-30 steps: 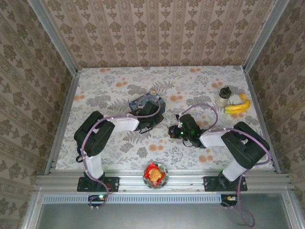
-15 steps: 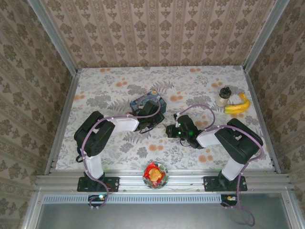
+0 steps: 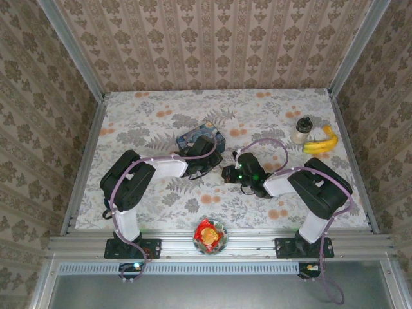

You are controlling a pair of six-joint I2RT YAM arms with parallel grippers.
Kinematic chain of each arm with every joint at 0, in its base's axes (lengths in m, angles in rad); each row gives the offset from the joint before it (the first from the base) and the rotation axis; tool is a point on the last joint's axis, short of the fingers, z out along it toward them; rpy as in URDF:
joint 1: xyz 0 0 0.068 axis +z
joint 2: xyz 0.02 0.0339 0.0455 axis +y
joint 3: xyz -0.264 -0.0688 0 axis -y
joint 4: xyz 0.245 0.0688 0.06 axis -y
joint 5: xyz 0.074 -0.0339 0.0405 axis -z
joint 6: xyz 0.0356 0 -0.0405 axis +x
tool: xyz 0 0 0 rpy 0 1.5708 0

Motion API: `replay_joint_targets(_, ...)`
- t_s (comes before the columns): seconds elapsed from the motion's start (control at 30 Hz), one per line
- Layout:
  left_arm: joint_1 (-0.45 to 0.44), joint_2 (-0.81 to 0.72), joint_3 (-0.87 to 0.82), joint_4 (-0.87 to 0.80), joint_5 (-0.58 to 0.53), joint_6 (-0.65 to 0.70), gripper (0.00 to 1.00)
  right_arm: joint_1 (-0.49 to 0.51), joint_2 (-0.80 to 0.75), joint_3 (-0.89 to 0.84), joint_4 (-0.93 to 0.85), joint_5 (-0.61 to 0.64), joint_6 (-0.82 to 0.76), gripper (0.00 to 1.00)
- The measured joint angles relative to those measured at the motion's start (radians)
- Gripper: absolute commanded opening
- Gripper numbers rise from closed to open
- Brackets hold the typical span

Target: Unlock the padlock with the key

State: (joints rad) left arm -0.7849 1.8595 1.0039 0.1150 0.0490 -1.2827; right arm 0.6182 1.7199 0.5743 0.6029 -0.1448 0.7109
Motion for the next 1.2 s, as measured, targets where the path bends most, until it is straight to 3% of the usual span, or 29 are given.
replay_joint_targets(1.2, 0.013, 0.009, -0.013, 0.053, -0.003, 0.004, 0.16, -0.058, 0.050, 0.071, -0.026, -0.112, -0.005, 0.00)
